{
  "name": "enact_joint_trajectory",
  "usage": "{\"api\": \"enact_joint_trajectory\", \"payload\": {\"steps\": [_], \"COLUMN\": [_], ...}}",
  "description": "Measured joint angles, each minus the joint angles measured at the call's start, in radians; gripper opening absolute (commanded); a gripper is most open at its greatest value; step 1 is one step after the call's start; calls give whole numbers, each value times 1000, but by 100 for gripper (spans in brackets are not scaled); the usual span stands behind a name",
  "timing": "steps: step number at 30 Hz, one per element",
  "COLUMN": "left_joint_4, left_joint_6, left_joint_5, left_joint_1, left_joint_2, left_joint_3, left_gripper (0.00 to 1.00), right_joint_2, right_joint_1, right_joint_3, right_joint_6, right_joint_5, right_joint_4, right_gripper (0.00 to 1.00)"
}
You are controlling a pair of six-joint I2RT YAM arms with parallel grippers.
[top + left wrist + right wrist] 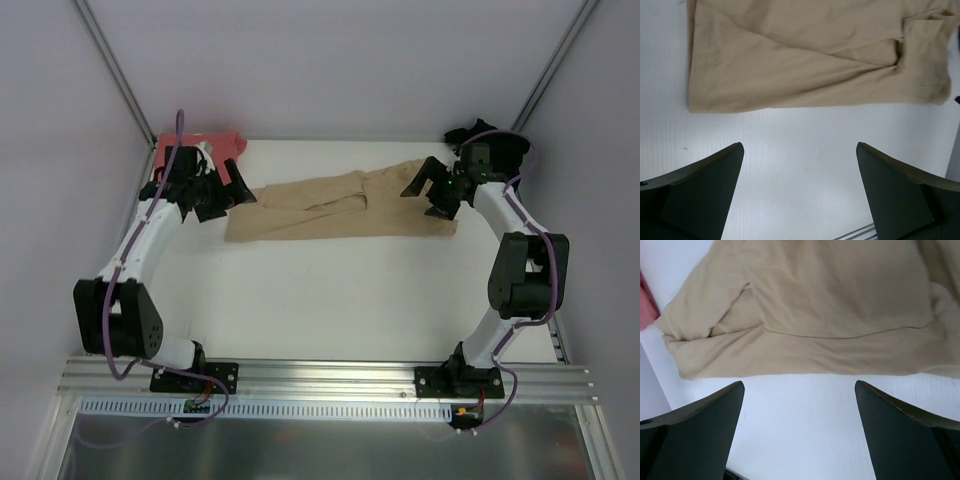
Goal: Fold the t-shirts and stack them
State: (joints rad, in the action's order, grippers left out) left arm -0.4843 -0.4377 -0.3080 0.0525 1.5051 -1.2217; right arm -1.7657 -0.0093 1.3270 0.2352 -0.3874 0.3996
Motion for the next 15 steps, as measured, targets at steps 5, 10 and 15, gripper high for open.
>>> {"api": "enact_joint_trajectory", "payload": {"steps": [5,10,15], "left_joint_4": [7,2,-51], "left_joint_6": [-20,-29,-29], "left_joint_5": [-42,-101,-135], "left_joint_1": [2,14,14], "left_joint_2": [-233,-416,-540], "left_joint_3": [32,134,161], "left_gripper": [99,99,99], "right_joint_2": [-14,-158,-258], "right_joint_1": [66,72,70], "right_joint_3": [62,128,126], "right_joint_6": [0,0,0], "right_joint_5": [-3,-9,1], "right_joint_4": [4,-5,9], "right_gripper": [100,99,99]}}
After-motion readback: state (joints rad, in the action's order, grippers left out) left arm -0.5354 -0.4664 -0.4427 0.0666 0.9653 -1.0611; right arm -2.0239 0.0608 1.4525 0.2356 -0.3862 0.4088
